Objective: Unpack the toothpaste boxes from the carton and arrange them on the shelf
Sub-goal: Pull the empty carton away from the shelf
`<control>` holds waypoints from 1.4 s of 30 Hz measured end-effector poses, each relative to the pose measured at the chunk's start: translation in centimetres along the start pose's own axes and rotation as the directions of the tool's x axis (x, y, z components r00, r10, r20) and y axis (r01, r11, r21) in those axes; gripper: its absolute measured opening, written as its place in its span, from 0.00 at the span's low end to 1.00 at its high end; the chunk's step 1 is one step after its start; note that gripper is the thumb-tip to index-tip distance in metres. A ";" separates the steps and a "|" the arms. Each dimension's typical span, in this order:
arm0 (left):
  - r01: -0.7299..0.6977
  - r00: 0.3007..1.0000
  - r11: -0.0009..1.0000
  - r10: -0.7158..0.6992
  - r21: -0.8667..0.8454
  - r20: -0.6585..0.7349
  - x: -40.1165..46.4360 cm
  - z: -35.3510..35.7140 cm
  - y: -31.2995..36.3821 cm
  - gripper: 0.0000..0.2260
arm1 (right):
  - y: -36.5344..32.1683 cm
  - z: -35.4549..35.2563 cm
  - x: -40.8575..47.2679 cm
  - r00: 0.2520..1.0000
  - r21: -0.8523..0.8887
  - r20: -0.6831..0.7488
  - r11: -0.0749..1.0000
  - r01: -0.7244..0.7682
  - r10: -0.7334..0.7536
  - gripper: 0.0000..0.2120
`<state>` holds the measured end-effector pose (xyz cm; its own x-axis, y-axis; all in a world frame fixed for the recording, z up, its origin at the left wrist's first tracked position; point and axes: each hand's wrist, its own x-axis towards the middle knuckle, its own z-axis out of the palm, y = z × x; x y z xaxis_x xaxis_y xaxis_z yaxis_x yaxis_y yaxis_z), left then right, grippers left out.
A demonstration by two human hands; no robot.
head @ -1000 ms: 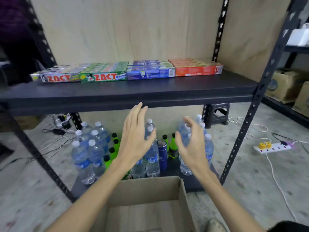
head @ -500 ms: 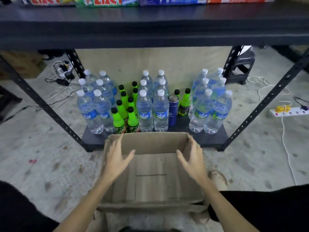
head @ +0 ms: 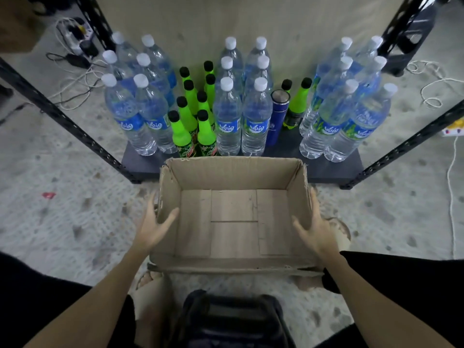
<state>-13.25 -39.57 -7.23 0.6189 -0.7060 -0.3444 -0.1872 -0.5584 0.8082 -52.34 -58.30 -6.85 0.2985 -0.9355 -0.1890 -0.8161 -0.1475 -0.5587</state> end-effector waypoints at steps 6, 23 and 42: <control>-0.049 0.993 0.994 0.059 -0.098 0.103 0.6 0.3 -0.1 0.40 | -0.3 -0.2 0.7 0.999 -0.019 0.025 0.999 -0.029 0.030 0.42; -0.124 0.990 0.986 0.131 -0.116 0.057 -2.6 -4.4 -1.6 0.31 | -5.3 0.7 0.3 0.981 -0.035 0.128 0.988 0.149 -0.144 0.45; -0.066 0.912 0.983 -0.010 -0.169 -0.411 -14.2 -18.4 -10.4 0.36 | -23.4 8.5 -0.7 0.775 -0.021 0.315 0.813 0.582 -0.547 0.53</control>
<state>-6.12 -15.72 -1.96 0.8793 -0.4593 -0.1256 -0.0956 -0.4286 0.8984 -29.26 -51.49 -0.48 0.8339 -0.5436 -0.0951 -0.4999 -0.6711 -0.5475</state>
